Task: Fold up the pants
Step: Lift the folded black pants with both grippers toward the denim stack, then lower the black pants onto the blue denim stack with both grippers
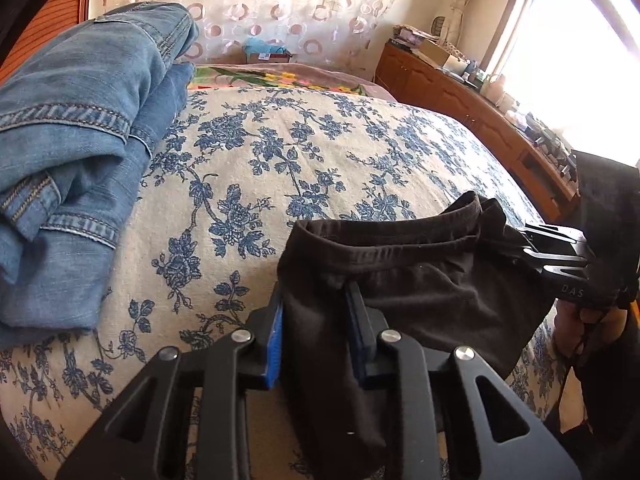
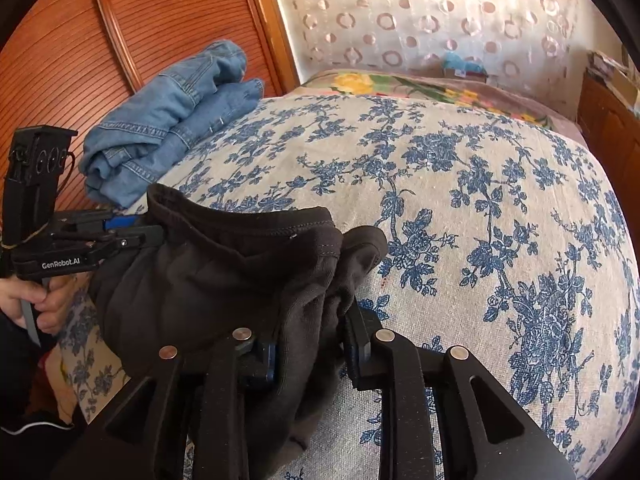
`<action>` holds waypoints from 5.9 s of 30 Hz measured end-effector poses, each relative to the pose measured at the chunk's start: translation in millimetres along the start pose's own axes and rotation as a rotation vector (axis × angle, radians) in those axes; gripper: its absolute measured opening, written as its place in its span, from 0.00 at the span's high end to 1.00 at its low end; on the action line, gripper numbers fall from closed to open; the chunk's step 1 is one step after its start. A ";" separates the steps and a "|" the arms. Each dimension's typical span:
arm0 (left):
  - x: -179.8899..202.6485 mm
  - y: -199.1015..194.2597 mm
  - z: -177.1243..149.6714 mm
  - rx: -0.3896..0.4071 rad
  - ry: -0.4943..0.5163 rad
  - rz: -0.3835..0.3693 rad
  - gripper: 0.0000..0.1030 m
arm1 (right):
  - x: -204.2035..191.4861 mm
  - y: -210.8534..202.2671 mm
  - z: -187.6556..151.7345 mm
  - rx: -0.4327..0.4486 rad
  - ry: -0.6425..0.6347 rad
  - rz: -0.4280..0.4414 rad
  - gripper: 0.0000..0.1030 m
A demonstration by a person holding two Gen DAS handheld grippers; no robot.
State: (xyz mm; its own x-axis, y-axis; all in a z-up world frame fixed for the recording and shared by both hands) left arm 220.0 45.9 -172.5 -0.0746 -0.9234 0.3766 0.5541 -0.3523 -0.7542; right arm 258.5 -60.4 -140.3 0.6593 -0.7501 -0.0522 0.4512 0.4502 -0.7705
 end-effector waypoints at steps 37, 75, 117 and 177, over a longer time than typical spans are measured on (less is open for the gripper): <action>39.5 -91.4 -19.4 0.200 0.056 -0.078 0.91 | -37.6 -71.9 15.1 0.165 -0.059 -0.082 0.85; -98.5 -159.1 121.2 0.441 -0.103 0.129 0.91 | -97.3 44.7 304.1 0.242 -0.416 -0.008 0.85; -123.2 -134.6 93.4 0.418 -0.193 0.203 0.57 | -80.2 98.2 299.5 0.176 -0.226 0.111 0.45; -159.1 -98.9 130.3 0.359 -0.150 0.299 0.58 | -72.6 144.3 325.5 0.185 -0.235 0.064 0.63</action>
State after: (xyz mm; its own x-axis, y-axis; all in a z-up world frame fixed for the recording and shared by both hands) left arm 285.0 247.5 -87.7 0.2371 -0.9346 0.2651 0.7856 0.0239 -0.6183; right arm 471.6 216.7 -40.9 0.8013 -0.5943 0.0685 0.4920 0.5896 -0.6406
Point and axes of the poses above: each gripper's, at about its wrist camera, not at the fingertips, and y roughly the way its jaws point, x to its right, z to its top, the point moved 7 cm from there along y, roughly the way its jaws point, and after that the axes turned 12 degrees about -y, right-handed, at the moved point
